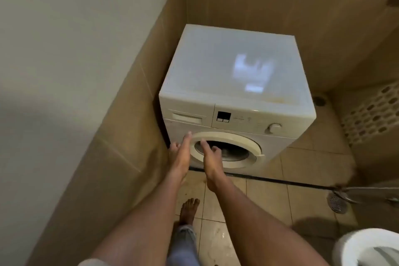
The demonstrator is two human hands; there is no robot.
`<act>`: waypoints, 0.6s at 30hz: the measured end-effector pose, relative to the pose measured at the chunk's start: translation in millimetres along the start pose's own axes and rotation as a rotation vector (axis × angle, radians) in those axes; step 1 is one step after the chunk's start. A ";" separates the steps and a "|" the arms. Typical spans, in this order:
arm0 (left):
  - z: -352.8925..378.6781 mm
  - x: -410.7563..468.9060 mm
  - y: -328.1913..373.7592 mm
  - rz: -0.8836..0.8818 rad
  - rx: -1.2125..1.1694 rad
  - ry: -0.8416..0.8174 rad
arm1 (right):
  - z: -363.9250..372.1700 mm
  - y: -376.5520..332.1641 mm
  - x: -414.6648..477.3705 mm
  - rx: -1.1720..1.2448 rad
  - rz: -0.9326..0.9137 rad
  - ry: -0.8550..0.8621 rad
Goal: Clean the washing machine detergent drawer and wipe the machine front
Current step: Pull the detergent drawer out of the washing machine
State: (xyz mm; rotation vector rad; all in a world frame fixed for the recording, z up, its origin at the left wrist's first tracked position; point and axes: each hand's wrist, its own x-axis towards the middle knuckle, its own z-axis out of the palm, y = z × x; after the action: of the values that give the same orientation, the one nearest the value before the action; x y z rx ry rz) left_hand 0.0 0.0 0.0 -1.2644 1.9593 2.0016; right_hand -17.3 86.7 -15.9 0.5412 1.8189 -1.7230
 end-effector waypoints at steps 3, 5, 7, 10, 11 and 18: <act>-1.8 49.3 17.2 -0.051 -0.175 -0.029 | 26.3 -17.6 40.6 0.184 0.038 -0.039; 0.3 80.6 30.2 -0.111 -0.264 -0.082 | 40.1 -29.6 67.8 0.298 0.078 -0.072; 4.3 105.5 42.0 -0.155 -0.342 -0.127 | 48.9 -41.7 89.5 0.388 0.117 -0.084; 12.2 138.3 60.5 -0.236 -0.530 -0.110 | 62.1 -53.8 123.6 0.579 0.176 -0.078; 14.5 147.2 63.7 -0.266 -0.579 -0.095 | 66.1 -56.9 132.3 0.647 0.187 -0.069; 19.5 187.0 71.4 -0.353 -0.724 -0.071 | 87.8 -64.3 167.4 0.926 0.223 0.014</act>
State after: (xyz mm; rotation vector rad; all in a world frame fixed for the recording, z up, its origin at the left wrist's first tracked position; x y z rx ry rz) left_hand -173.5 -86.2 -54.0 -1.4790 0.8831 2.5784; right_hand -173.9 -21.4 -76.2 1.0581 0.8193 -2.3234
